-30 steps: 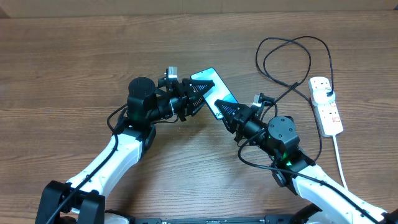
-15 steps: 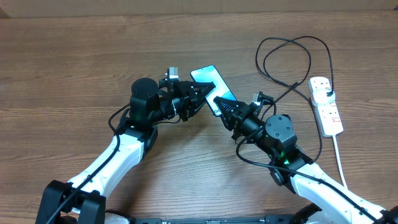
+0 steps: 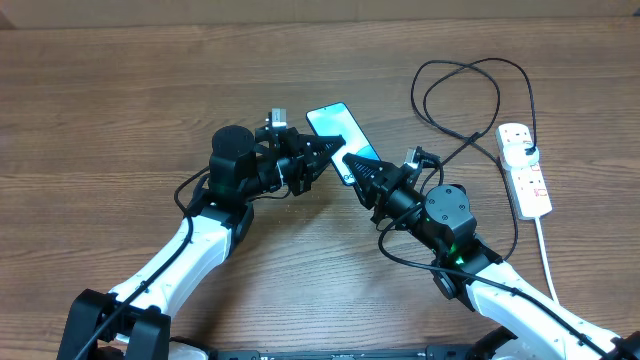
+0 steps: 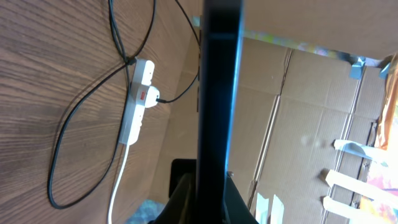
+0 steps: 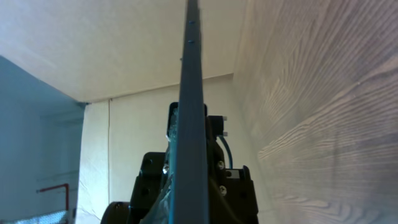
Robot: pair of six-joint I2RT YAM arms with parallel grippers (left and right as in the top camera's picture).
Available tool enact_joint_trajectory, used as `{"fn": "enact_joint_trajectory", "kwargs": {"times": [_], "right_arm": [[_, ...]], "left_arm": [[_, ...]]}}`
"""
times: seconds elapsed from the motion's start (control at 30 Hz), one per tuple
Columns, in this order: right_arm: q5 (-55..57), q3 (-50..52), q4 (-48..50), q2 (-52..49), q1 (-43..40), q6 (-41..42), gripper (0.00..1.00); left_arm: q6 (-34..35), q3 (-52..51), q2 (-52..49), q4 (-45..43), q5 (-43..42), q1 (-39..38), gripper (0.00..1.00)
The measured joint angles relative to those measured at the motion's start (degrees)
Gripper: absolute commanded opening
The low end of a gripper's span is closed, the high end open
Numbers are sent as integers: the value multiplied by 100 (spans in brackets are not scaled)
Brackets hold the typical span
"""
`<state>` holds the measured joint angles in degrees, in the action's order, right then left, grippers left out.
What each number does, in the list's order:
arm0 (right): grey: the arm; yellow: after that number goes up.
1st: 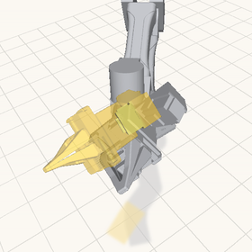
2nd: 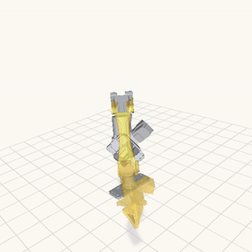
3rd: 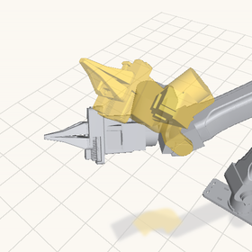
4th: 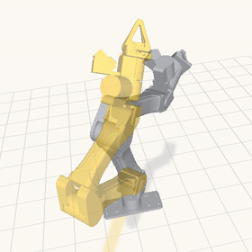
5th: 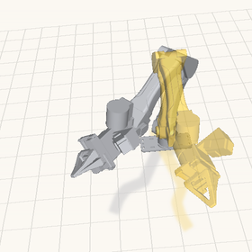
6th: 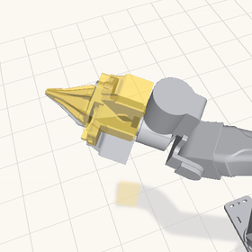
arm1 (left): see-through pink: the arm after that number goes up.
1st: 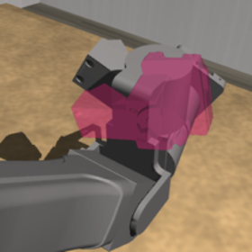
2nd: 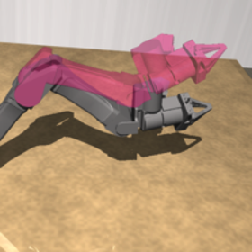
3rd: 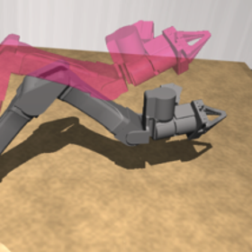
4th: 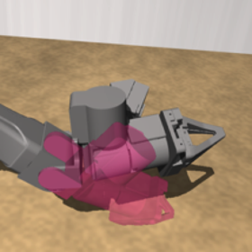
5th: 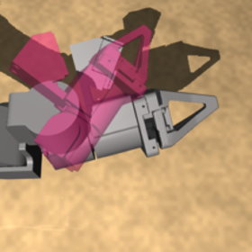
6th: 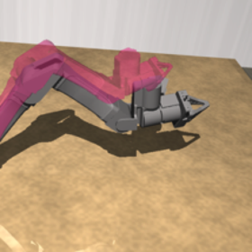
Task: Plug charger to phone and switch on socket
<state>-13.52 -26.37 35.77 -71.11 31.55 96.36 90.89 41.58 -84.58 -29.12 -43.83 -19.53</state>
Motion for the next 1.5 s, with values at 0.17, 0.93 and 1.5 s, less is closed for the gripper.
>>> {"fn": "enact_joint_trajectory", "kwargs": {"times": [0.17, 0.93, 1.5], "right_arm": [[-42, -7, -98, -2, 17, -20, 16], [-282, -76, -2575, -26, -59, -3178, 61], [2223, -1773, -5932, -94, -2094, -4708, 60]], "left_arm": [[-87, 0, 2, 76, 15, 0, 4], [-2238, 0, -11, 2507, -42, 1432, 4], [-2533, 0, -11, 2507, -2127, 1624, 4]]}}
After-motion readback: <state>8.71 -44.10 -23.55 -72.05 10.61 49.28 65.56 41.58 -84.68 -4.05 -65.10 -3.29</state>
